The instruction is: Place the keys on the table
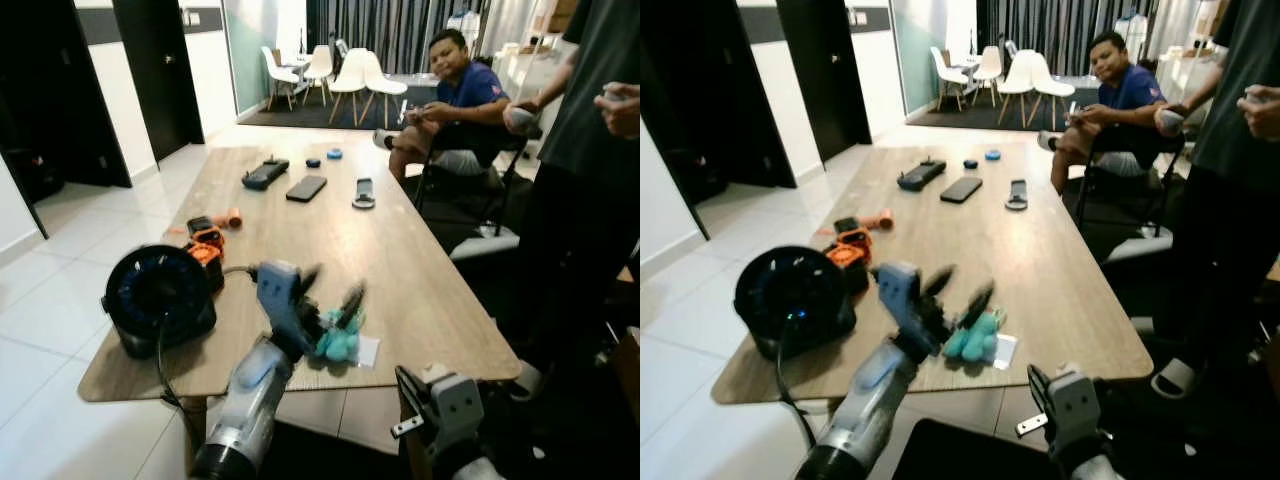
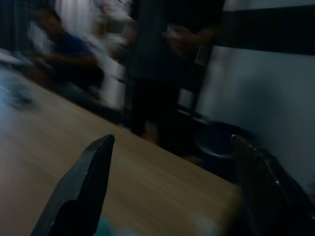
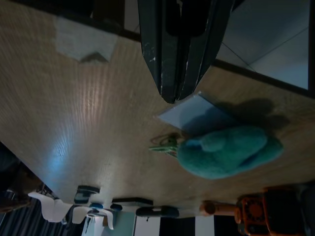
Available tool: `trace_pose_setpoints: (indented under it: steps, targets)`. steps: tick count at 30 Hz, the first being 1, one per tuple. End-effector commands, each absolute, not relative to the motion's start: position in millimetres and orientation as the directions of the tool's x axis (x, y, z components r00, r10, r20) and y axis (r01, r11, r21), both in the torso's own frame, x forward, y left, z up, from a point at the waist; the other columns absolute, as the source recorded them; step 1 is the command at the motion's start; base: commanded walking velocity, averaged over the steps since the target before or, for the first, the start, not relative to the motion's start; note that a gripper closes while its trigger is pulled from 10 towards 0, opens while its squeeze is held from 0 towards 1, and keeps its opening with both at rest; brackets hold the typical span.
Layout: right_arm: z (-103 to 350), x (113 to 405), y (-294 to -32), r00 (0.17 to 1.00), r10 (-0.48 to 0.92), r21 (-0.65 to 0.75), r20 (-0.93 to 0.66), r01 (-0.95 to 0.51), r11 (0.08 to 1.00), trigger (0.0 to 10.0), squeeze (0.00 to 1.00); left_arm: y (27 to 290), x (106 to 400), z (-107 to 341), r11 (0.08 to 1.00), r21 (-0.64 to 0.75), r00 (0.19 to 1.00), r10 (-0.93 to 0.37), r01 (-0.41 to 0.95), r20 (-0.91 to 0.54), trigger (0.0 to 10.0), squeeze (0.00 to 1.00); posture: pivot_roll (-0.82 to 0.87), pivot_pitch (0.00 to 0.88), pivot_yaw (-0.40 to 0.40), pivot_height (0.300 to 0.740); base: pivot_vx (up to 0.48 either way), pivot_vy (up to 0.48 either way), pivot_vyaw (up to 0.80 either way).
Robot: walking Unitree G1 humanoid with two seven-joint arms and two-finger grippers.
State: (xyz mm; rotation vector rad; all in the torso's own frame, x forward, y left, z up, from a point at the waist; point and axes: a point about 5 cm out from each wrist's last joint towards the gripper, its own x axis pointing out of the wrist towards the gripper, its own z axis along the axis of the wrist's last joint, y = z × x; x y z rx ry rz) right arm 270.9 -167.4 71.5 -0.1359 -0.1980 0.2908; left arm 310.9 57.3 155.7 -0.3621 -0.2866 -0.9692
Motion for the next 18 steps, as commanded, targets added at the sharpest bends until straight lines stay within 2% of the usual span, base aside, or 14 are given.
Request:
trace_pose_setpoints:
  steps: [1, 4, 9, 10, 11, 18]
  targets:
    - [66, 266, -170, 0.945, 0.287, -0.147, 0.158, -0.265, 0.953, 10.0, 0.0, 74, 303, 158, 0.422, -0.194, 0.464, -0.794, 0.886, 0.393, 10.0, 0.0, 0.02, 0.066, 0.059, 0.74, 0.0, 0.0, 0.0]
    - [65, 266, -170, 0.944, 0.291, -0.147, 0.152, -0.27, 0.952, 10.0, 0.0, 84, 295, 154, 0.42, -0.158, 0.448, -0.814, 0.894, 0.37, 10.0, 0.0, 0.02, 0.067, 0.055, 0.74, 0.0, 0.0, 0.0]
    - [60, 266, -165, 0.94, 0.32, -0.146, 0.12, -0.302, 0.942, 10.0, 0.0, 90, 275, 128, 0.345, -0.098, 0.358, -0.91, 0.934, 0.211, 10.0, 0.0, 0.03, 0.07, 0.045, 0.74, 0.0, 0.0, 0.0]
    - [45, 263, -158, 0.924, 0.382, -0.153, 0.016, -0.375, 0.914, 10.0, 0.0, 95, 261, 107, 0.291, -0.093, 0.3, -0.948, 0.952, 0.104, 10.0, 0.0, 0.02, 0.071, 0.044, 0.74, 0.0, 0.0, 0.0]
    - [42, 262, -157, 0.918, 0.397, -0.153, -0.011, -0.394, 0.906, 10.0, 0.0, 97, 258, 103, 0.279, -0.095, 0.287, -0.955, 0.956, 0.081, 10.0, 0.0, 0.02, 0.071, 0.044, 0.74, 0.0, 0.0, 0.0]
    - [8, 241, -146, 0.836, 0.505, -0.154, -0.217, -0.54, 0.828, 10.0, 0.0, 109, 237, 73, 0.25, -0.13, 0.24, -0.967, 0.96, -0.084, 10.0, 0.0, 0.03, 0.074, 0.034, 0.74, 0.0, 0.0, 0.0]
